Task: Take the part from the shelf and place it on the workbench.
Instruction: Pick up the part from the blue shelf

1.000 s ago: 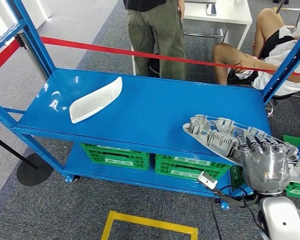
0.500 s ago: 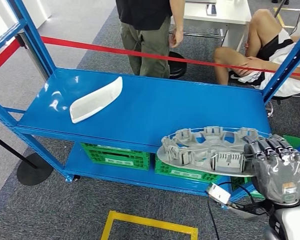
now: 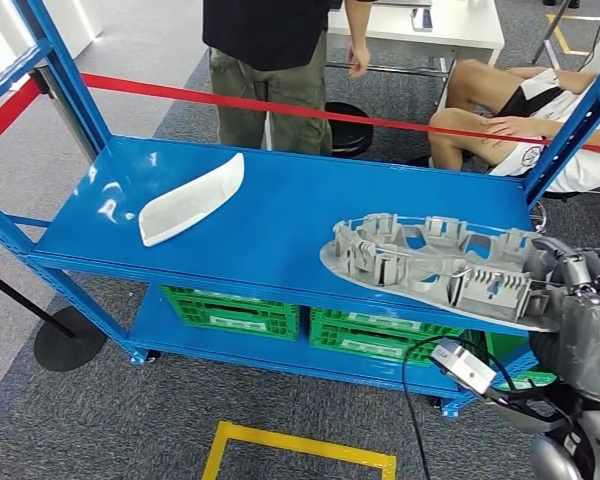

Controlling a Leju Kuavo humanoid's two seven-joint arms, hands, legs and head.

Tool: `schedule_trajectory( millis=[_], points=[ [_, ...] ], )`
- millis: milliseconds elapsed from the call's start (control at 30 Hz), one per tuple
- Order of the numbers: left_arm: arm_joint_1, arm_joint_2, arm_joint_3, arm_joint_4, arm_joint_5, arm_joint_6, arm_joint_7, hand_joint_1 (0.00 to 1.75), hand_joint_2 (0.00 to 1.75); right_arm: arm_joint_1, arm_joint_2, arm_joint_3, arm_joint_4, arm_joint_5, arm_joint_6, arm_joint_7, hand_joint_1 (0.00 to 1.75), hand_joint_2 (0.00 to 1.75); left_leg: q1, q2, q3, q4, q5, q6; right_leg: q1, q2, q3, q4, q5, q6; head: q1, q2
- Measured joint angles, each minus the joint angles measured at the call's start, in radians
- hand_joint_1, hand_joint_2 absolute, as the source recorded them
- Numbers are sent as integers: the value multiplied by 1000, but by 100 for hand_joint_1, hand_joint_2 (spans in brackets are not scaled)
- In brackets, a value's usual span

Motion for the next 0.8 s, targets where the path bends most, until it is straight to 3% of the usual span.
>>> schedule_trajectory(
  millis=[467,800],
  points=[
    [0,2,0,0,1,10,3,0,175,-7,-34,-40,-61,-45,-39,2,175,175,0,0,-1,0,0,0,0,0,-1,0,0,0,0,0],
    [0,2,0,0,1,16,14,0,175,22,-35,-50,-103,-71,-139,-21,175,175,0,0,-1,0,0,0,0,0,-2,0,0,0,0,0]
  ],
)
